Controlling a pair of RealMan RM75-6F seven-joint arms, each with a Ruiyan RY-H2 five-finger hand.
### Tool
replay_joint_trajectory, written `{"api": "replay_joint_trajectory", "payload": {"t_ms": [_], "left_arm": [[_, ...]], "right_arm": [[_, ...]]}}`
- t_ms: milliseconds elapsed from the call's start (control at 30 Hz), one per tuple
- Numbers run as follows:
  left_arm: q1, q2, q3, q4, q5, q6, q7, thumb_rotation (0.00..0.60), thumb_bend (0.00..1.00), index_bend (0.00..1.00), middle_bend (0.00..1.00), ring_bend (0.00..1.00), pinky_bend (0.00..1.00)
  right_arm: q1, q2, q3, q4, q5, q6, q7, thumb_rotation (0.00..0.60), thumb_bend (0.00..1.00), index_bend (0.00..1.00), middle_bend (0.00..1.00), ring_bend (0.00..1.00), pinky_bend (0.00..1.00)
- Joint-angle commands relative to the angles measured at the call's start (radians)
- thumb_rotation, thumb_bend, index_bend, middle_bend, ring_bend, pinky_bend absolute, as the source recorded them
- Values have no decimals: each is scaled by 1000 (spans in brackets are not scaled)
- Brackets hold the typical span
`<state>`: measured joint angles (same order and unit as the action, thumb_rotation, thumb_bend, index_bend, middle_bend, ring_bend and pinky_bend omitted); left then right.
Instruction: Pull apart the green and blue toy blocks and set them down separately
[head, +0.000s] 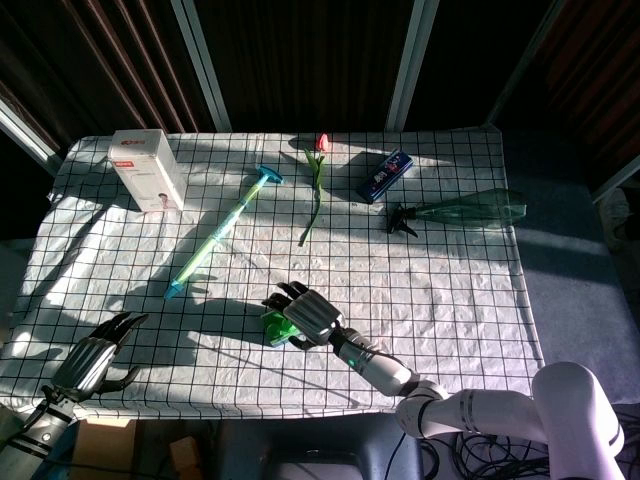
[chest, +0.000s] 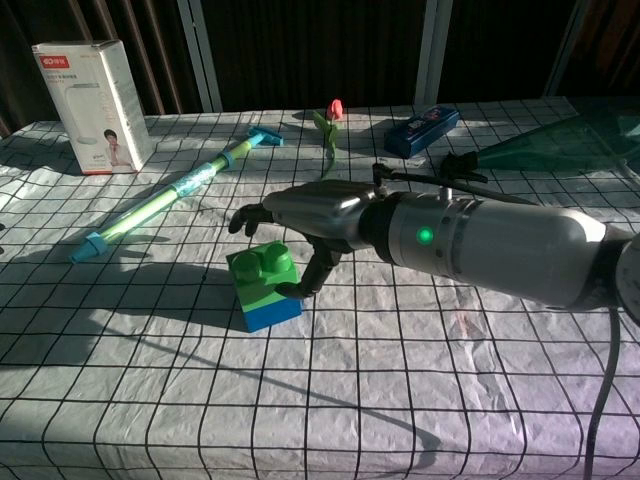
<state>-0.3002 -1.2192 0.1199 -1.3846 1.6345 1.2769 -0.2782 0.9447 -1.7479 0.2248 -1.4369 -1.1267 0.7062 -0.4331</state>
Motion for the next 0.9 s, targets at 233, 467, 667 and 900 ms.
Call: {"api": "replay_joint_trajectory", "payload": {"t_ms": [233,467,667,900], "left_arm": [[1,4,-2,-1,-6,-6,-5,600,356,0,137,40,156],[1,29,0,-24,-20,-30,-3,600,357,0,135,40,156],[1,32,-4,-23,-18,-28,-7,600,357,0,136,43,157],[6,32,-9,-8,-11,-12,-34,600,357,0,137,49,156]], "right_arm": [[16,-36,-4,42,-4,6,43,600,396,355,307,150,244],[27,-60,-22,75,-12,25,46,600,398,450,376,219,305],[29,-70,-34,95,-44,52,54,600,411,668,512,386,393],[20,-45,-43,79,-123,107,91,600,412,887,678,562,489]]}}
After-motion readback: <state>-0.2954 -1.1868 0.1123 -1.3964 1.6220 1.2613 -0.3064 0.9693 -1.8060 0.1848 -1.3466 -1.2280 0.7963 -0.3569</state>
